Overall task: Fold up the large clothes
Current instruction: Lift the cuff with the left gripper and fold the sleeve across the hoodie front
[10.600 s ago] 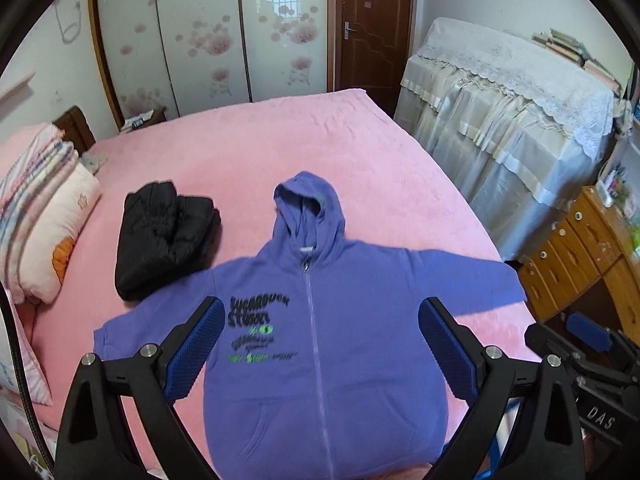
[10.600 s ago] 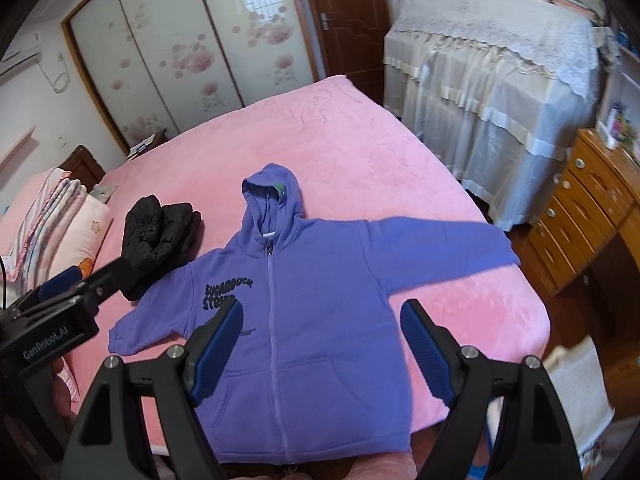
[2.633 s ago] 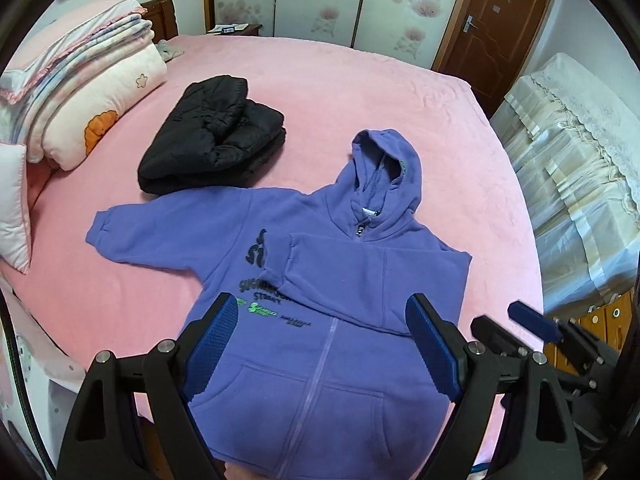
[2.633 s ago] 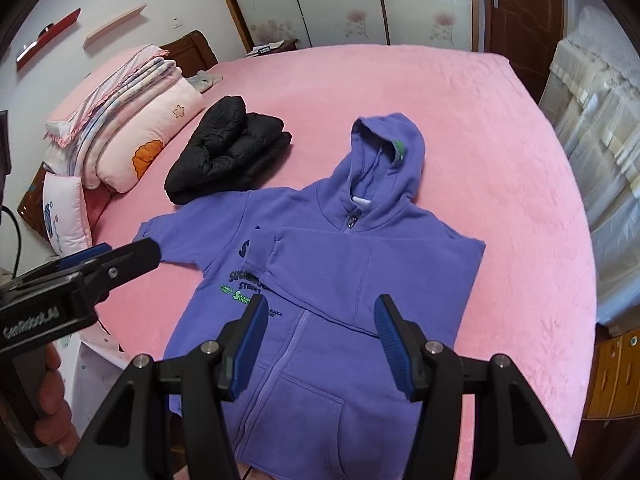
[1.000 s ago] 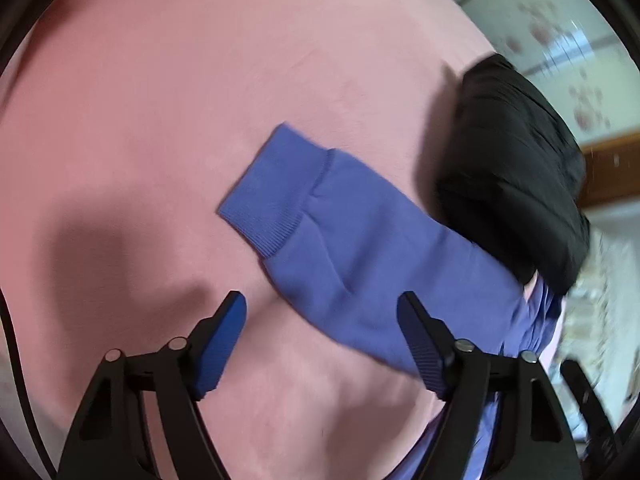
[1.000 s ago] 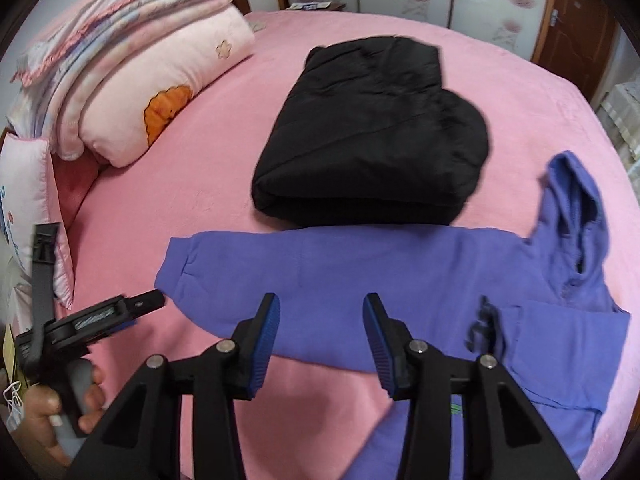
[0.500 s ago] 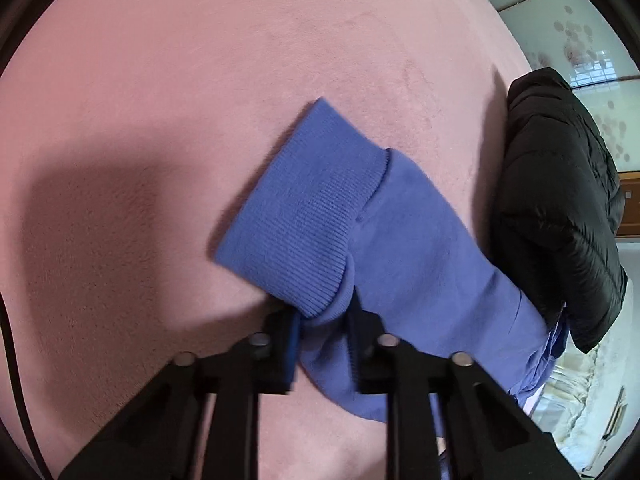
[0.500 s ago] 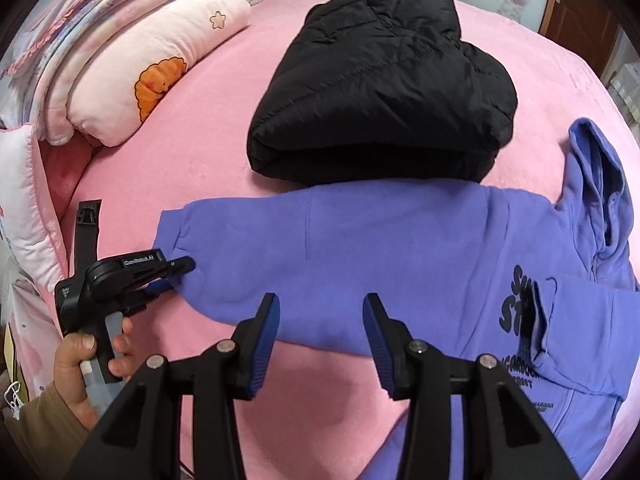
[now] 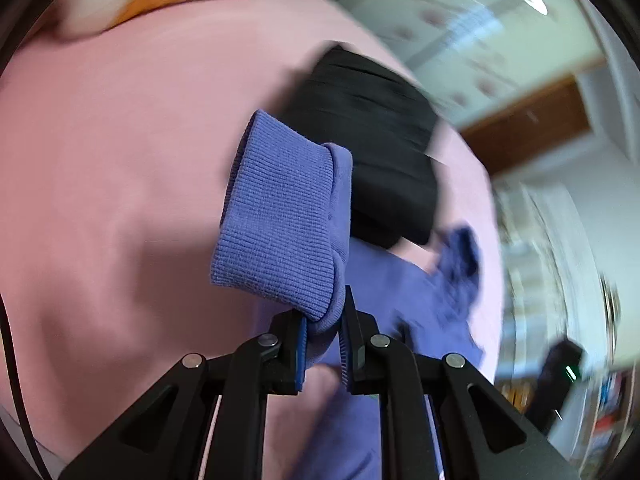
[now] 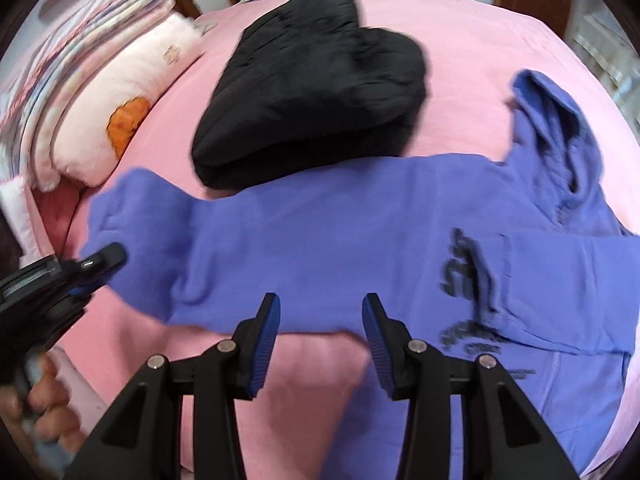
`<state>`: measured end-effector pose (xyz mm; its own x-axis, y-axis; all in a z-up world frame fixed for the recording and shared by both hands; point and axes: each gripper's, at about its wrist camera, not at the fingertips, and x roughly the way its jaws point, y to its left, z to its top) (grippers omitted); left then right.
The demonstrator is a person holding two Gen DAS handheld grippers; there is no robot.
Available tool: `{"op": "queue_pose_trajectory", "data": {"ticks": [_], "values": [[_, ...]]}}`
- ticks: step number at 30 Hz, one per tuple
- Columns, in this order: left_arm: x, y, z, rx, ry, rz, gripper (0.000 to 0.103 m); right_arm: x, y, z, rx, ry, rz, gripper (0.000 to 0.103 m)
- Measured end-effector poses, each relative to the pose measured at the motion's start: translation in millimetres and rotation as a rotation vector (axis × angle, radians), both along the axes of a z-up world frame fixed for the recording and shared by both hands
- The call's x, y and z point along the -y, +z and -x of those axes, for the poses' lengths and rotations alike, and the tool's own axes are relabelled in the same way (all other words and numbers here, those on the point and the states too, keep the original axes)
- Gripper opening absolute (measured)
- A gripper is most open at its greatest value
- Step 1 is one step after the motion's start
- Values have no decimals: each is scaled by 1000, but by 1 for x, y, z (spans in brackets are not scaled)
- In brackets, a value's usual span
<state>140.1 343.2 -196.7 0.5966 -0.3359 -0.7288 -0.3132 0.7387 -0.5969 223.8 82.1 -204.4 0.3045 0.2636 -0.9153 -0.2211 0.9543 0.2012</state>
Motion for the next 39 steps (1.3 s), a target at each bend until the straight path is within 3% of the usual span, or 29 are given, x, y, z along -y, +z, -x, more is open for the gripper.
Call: {"op": "queue_pose_trajectory", "data": {"ticks": [6,12,16,18,21,23,26,28,36,39], "values": [[139,46,-38,135,-288,-20,11,90,5,8,8,-149,-13,43],[271,52,-87,230,-471,-53,11,198,1,18,14,-309,18,43],[352,35,-105,232,-559,-56,11,264,-9,27,3,-395,51,43],[386,21,-108,207,-588,-96,11,291,-16,32,-6,-430,62,43],[426,-30,-119,82,-636,-160,12,325,-27,36,-31,-466,68,43],[434,-62,-121,-16,-655,-178,15,341,-34,36,-52,-476,68,43],[426,-92,-118,-123,-641,-192,33,353,-39,32,-66,-473,61,43],[413,-95,-116,-143,-620,-179,54,358,-40,26,-57,-460,42,43],[345,-60,-94,-89,-437,-280,61,343,-35,0,-21,-374,-23,43],[305,-59,-85,-124,-332,-350,64,331,-36,-13,-11,-337,-15,43]]}}
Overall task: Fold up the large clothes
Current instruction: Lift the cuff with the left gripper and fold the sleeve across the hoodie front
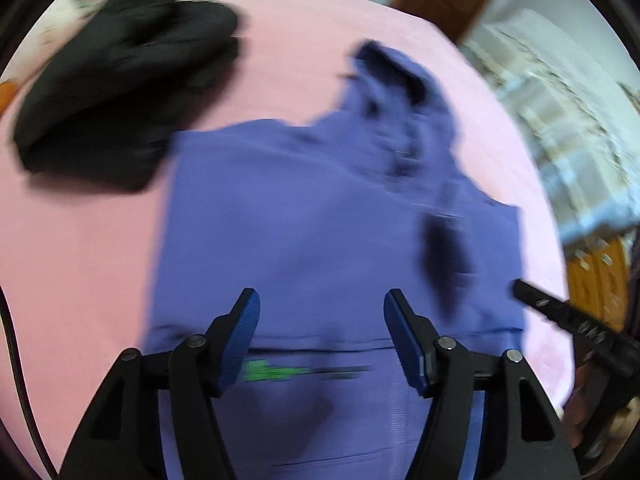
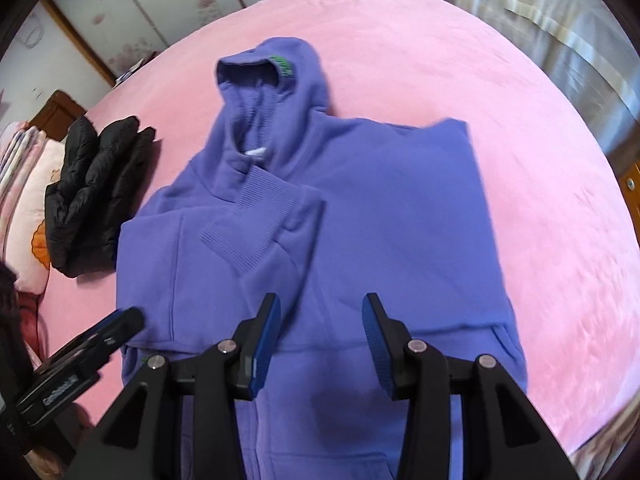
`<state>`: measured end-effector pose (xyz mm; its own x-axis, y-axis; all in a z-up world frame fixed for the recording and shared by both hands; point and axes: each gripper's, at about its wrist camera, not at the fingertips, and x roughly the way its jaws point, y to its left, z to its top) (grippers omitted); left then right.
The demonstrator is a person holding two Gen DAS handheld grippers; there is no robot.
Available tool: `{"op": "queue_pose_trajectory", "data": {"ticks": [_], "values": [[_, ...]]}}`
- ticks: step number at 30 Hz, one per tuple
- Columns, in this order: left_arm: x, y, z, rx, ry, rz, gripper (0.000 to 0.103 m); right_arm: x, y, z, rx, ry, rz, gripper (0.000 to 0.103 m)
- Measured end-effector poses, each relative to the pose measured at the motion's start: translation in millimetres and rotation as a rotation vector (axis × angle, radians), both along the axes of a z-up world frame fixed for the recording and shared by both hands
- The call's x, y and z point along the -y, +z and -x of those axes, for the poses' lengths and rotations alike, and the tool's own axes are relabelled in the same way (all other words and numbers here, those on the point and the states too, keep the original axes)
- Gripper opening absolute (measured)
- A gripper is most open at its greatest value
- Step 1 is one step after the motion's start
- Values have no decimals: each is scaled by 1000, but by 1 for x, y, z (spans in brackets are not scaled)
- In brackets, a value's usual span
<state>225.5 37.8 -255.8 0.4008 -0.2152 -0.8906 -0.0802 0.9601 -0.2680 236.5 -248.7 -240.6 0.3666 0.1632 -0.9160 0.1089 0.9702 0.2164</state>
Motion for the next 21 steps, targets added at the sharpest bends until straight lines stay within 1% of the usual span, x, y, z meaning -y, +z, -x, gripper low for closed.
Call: {"op": "queue_pose_trajectory", "data": {"ticks": [3,6,8,11,15,17,18,19,20,21], "values": [[-44,-20,7,-52,88,-84,64,-16,-2,-13,4,40,0,43],[-68,-33,6,-76,123,-135,64,-37,-5,-24,9,99,30,43],[-82,-43,0,-80,126,-165,64,-54,-9,-30,13,146,78,43],[-92,-53,-12,-78,131,-160,64,-74,-20,-38,11,180,169,43],[-92,-62,-41,-84,118,-112,65,-85,-37,-48,-29,177,279,43],[-88,-65,-52,-89,104,-121,65,-85,-44,-52,-45,164,331,43],[-85,-69,-59,-97,93,-144,65,-83,-47,-54,-54,155,362,43],[-82,-73,-64,-106,81,-159,62,-81,-50,-56,-61,149,372,43],[-80,-76,-68,-113,65,-166,53,-78,-50,-57,-61,142,368,41],[-79,-77,-70,-109,42,-148,26,-76,-50,-57,-57,139,350,23]]}}
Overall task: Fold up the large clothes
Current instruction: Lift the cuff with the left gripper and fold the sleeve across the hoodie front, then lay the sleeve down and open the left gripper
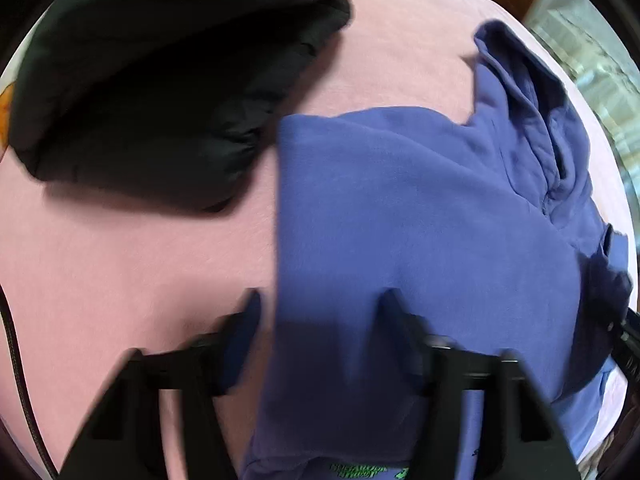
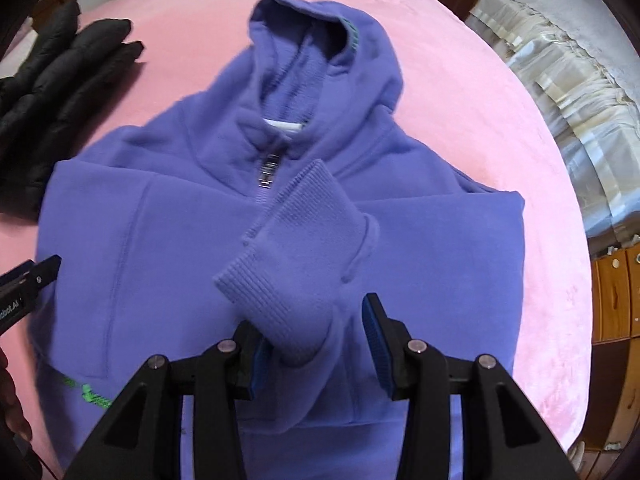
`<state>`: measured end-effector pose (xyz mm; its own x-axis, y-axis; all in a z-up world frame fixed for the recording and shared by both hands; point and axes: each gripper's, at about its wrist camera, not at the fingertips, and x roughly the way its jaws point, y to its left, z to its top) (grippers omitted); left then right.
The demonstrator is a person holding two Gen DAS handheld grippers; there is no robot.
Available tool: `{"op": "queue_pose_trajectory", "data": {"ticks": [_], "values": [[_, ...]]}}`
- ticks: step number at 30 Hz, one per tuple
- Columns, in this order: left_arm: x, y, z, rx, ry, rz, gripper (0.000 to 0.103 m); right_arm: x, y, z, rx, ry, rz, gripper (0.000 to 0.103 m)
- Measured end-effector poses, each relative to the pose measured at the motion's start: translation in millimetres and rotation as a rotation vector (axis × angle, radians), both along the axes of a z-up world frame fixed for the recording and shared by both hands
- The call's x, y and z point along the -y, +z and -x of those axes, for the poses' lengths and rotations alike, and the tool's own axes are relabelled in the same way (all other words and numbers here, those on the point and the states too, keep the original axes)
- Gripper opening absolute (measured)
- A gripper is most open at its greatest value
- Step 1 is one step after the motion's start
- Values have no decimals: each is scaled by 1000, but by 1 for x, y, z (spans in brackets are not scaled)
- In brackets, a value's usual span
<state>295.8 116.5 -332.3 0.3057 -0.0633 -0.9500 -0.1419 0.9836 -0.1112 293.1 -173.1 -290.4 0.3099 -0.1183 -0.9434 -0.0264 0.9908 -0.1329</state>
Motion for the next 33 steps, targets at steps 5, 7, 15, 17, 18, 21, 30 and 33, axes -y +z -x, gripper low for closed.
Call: {"op": "queue_pose_trajectory", "data": {"ticks": [5,7,15,17,18,21,30,33], "values": [[-6,10,8,54,29,2,15,28,27,4,113,-34,-140,14],[-10,16,15,92,51,21,15,51,46,15,226,-82,-191,14],[-1,10,15,90,52,-15,18,115,-22,32,-23,-301,-311,35],[-3,7,13,83,58,-7,19,116,-15,39,13,-294,-321,37],[-3,6,12,84,56,-6,19,115,-8,40,29,-292,-316,37],[-3,7,14,88,52,-17,19,117,7,45,83,-307,-270,39],[9,4,13,81,66,-82,24,72,18,34,183,-64,-147,30],[16,3,12,71,50,-139,32,58,-12,25,103,-28,-59,24]]}}
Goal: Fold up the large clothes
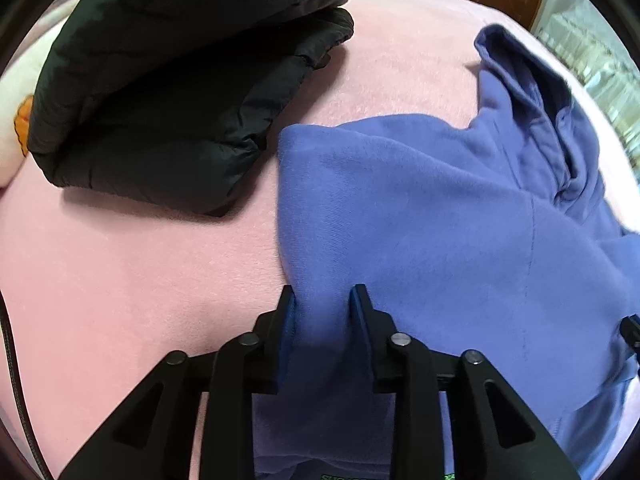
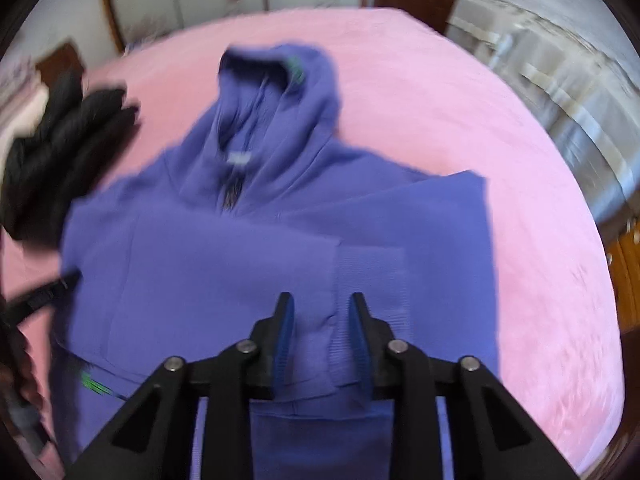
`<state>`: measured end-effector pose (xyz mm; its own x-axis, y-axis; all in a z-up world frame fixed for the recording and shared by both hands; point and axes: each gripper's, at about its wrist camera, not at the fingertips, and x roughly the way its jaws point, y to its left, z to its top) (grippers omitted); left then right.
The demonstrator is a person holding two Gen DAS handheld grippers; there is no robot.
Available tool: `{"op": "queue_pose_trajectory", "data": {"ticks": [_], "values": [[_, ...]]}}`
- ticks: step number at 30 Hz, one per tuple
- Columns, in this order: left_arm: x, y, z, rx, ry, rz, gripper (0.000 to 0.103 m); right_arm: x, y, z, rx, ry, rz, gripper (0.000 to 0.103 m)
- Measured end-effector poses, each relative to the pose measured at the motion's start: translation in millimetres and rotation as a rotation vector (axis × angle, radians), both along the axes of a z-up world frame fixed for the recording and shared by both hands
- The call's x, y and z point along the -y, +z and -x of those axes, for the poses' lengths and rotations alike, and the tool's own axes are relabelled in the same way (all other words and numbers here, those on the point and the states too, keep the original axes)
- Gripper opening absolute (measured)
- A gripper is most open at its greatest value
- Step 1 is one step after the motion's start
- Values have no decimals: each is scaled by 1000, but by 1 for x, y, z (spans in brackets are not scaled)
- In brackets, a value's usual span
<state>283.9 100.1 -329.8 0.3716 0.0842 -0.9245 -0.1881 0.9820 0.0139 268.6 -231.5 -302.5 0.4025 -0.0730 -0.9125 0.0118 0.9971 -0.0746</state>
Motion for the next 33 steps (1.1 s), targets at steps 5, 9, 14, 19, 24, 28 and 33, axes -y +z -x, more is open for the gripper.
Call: {"op": "queue_pose_trajectory", "data": {"ticks": [5,9,14,19,24,28,33], "values": [[3,10,-2,-48,16,-38,55,34,-10,0,-68,-107,-94,23],[9,34,8,-54,7,1,61,38,19,14,-23,-64,-77,23],[30,89,32,0,-17,52,81,46,58,35,8,-26,-100,23],[58,146,56,44,-57,111,88,53,108,53,64,-5,-131,23],[81,196,77,84,-69,122,89,56,155,66,130,25,-161,23],[95,239,93,130,-66,140,89,61,185,77,167,51,-192,26],[105,272,107,185,-47,144,90,62,208,89,191,113,-217,26]]}}
